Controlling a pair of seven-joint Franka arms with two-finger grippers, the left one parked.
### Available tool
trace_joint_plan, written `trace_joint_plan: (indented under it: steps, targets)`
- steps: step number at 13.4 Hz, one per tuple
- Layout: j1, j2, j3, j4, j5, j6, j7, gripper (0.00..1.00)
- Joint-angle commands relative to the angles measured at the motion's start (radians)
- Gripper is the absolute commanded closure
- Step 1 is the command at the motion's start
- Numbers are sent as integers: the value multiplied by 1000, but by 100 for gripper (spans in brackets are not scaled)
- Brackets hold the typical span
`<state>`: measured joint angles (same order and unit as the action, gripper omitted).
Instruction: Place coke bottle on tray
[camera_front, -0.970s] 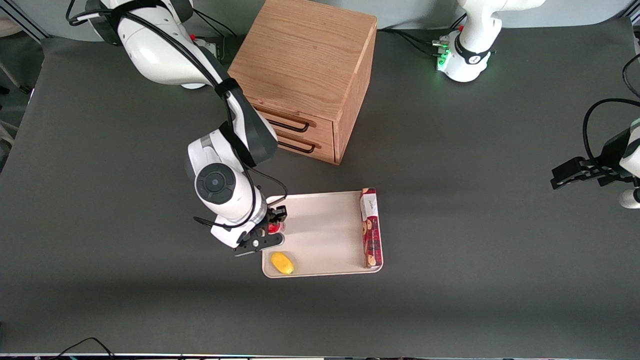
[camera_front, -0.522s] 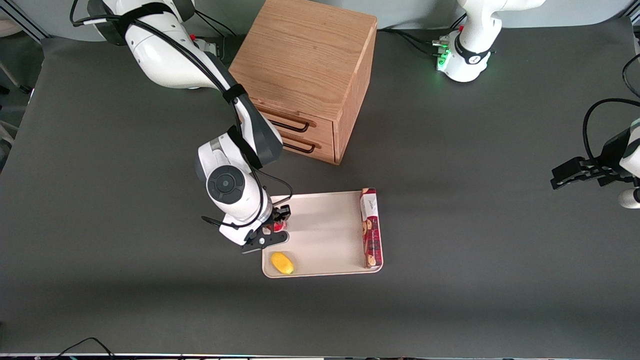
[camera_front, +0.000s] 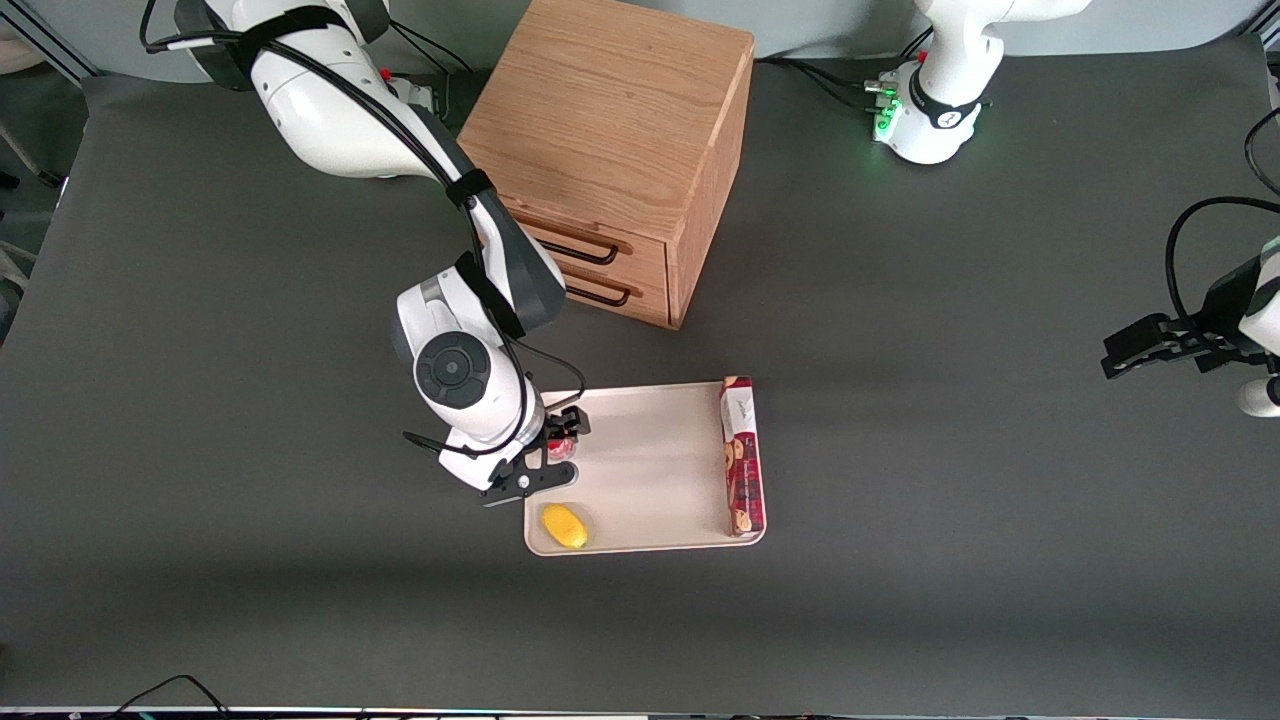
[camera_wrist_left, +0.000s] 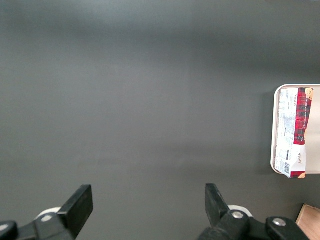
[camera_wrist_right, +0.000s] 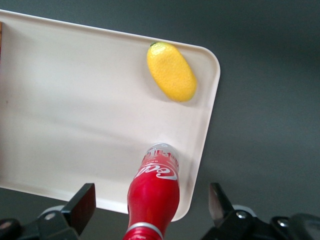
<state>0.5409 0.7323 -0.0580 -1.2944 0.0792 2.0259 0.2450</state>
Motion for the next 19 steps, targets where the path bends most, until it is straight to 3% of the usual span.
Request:
trace_joint_plan:
  steps: [1, 5, 7, 9, 13, 19]
  targets:
    - [7, -60, -10, -23, -13, 1, 17, 0]
    - [-57, -267, -8, -67, -7, -202, 26, 0]
    - [-85, -501, -10, -318, -7, -138, 30, 0]
    - [-178, -621, 1, -428, -7, -144, 20, 0]
    - [-424, -678, 30, -428, -9, -268, -151, 0]
    - [-469, -770, 10, -482, -59, -359, -96, 0]
